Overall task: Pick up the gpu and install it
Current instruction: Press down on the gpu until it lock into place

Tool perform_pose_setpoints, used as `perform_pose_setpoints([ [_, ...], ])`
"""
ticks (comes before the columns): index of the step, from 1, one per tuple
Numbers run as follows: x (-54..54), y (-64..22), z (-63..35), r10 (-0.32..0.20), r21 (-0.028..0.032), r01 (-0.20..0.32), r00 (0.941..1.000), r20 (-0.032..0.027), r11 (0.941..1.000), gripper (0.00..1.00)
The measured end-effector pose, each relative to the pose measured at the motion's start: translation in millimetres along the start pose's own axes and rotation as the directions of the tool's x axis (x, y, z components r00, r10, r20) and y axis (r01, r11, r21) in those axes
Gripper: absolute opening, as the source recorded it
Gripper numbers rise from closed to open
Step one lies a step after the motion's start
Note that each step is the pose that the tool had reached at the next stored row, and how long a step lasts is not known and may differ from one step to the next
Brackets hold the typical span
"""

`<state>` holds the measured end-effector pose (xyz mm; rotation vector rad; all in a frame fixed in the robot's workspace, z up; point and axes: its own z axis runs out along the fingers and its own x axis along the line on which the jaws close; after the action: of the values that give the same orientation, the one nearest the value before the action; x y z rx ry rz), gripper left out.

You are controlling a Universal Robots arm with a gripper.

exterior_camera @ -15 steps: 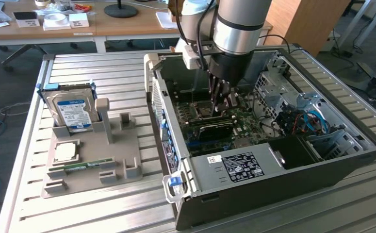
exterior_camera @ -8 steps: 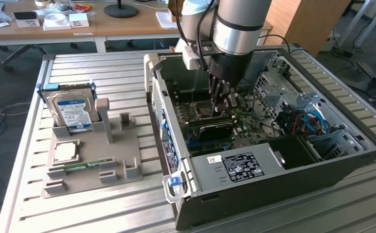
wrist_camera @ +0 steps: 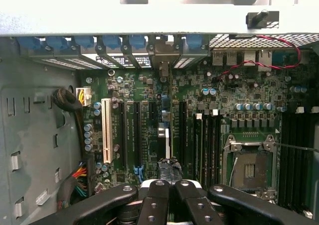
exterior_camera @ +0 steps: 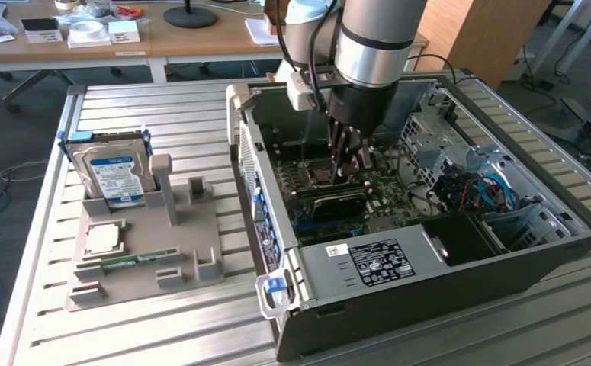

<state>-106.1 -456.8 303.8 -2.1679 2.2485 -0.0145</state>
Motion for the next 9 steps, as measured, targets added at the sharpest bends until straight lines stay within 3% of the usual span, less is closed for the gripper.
perform_pose_setpoints([
  [9,0.0,0.1,1.8,0.000,0.0000,0.000,1.0000,-0.0001,1.0000,0.11],
])
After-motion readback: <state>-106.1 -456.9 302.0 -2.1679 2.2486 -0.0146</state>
